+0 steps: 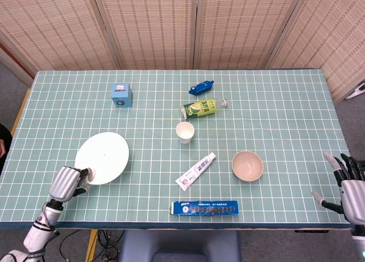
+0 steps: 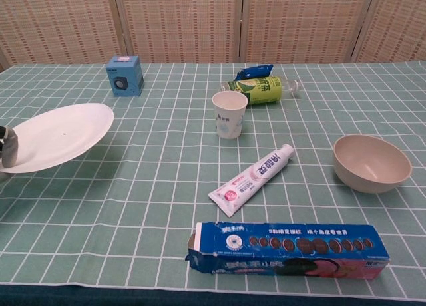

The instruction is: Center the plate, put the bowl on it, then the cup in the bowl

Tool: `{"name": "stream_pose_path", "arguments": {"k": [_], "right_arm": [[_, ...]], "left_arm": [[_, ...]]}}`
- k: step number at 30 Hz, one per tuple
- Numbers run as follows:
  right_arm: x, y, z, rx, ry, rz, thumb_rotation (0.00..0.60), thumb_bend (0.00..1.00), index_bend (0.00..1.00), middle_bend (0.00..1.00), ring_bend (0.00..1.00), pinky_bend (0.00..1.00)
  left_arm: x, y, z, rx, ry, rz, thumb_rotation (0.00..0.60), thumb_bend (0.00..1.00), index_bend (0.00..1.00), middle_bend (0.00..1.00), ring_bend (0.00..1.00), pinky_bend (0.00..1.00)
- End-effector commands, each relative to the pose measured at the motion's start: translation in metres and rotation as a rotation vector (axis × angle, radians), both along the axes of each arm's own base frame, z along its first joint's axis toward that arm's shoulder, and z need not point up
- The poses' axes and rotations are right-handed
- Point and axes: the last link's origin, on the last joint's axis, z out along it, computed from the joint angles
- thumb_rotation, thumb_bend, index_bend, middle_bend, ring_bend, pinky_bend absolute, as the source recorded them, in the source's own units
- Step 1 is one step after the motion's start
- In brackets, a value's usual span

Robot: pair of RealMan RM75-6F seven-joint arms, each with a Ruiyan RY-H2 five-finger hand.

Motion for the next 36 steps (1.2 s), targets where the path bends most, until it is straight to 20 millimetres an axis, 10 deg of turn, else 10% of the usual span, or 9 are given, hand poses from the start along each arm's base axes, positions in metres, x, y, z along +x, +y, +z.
{"name": "stream_pose_path", "arguments": {"k": [1, 19, 36], "right_arm": [[0.0, 0.0, 0.0, 0.0, 0.0, -0.001, 0.6, 0.18, 0.08, 0.16, 0.0, 0.02], [-0.004, 0.001, -0.002, 0.007, -0.003, -0.012, 0.6, 0.18, 0.08, 0.16, 0.0, 0.02], [-0.008, 0.002, -0.002, 0.006, -0.005, -0.03, 0.6, 0.18, 0.08, 0.16, 0.0, 0.02]], "left_arm": [[0.012, 0.004, 0.001, -0.007, -0.002, -0.055, 0.6, 0.4, 0.66, 0.9, 0.89, 1.0], [0.096, 0.034, -0.054, -0.175, 0.091, -0.313, 0.6, 0.4, 0.66, 0.9, 0.88, 1.0], [0.106, 0.051, -0.08, -0.2, 0.234, -0.289, 0.6, 0.39, 0.56, 0.89, 0.87, 0.99]]}}
